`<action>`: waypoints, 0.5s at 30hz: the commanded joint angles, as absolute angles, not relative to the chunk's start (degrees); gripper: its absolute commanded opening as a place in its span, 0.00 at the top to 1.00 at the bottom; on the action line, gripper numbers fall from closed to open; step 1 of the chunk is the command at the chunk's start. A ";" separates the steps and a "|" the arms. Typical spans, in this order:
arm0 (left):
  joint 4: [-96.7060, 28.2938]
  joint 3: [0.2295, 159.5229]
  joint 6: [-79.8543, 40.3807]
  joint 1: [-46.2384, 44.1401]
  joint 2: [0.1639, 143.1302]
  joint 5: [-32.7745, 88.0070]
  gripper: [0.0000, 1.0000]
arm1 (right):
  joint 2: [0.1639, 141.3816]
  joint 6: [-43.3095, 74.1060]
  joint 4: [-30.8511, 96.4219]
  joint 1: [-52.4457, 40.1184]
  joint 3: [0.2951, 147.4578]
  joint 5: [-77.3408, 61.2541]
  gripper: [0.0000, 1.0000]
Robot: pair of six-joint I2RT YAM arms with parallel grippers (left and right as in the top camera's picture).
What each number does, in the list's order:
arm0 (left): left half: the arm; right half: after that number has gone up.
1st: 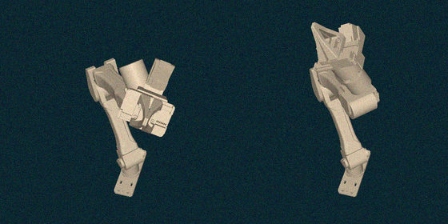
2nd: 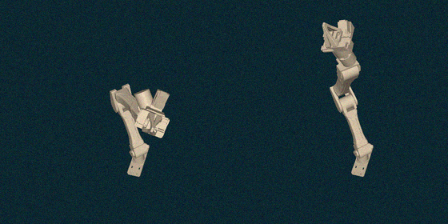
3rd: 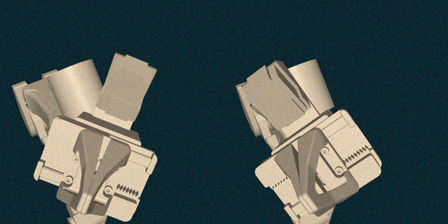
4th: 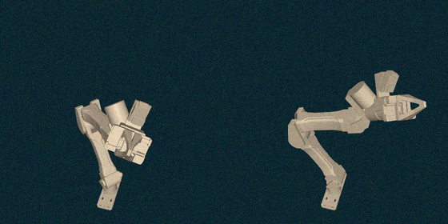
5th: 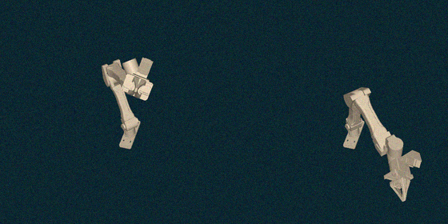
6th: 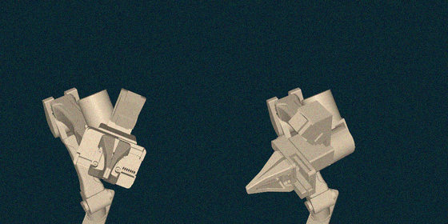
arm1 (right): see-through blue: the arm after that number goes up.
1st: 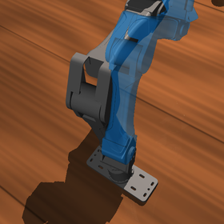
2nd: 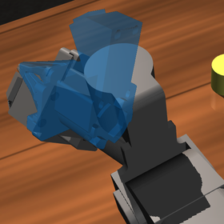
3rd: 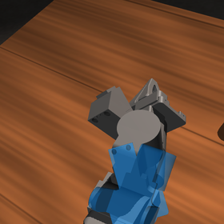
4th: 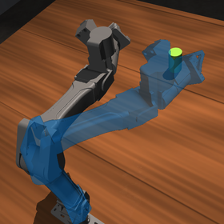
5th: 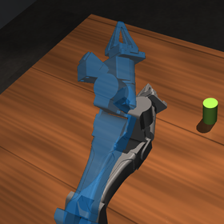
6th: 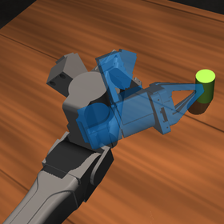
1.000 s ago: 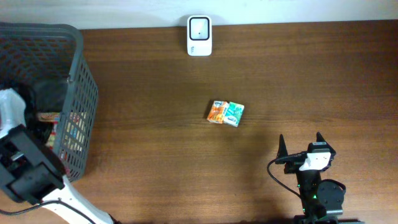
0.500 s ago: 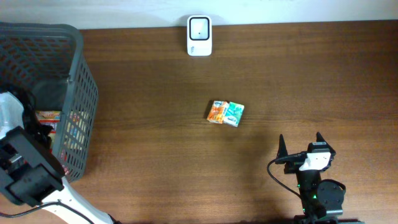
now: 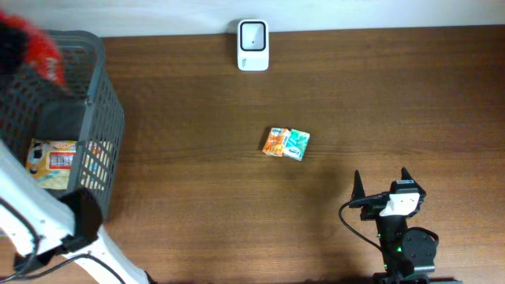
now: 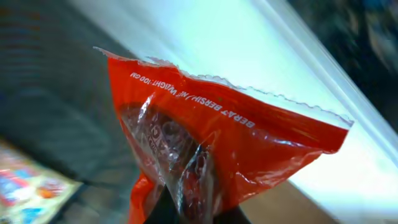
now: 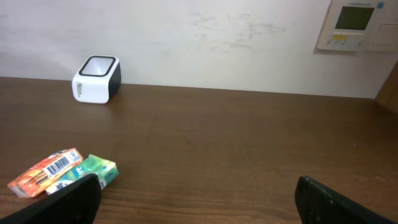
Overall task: Scan the item barcode
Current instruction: 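Place red snack bag left of the tissue packs with left gripper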
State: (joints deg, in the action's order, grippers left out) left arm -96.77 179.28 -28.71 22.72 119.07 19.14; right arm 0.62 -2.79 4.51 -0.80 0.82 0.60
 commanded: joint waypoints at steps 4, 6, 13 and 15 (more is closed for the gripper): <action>-96.40 170.78 -23.42 -5.32 121.25 12.60 1.00 | 0.21 -2.76 4.69 -1.13 0.32 0.69 0.02; -95.33 165.05 -22.06 -12.95 123.63 4.60 1.00 | 0.21 -2.74 4.69 -1.13 0.32 0.69 0.02; -89.62 142.61 -19.66 -25.21 134.82 -10.98 1.00 | 0.21 -2.74 4.69 -1.13 0.32 0.69 0.02; -85.41 135.94 -19.64 -27.35 138.19 -4.19 1.00 | 0.21 -2.74 4.69 -1.13 0.32 0.69 0.02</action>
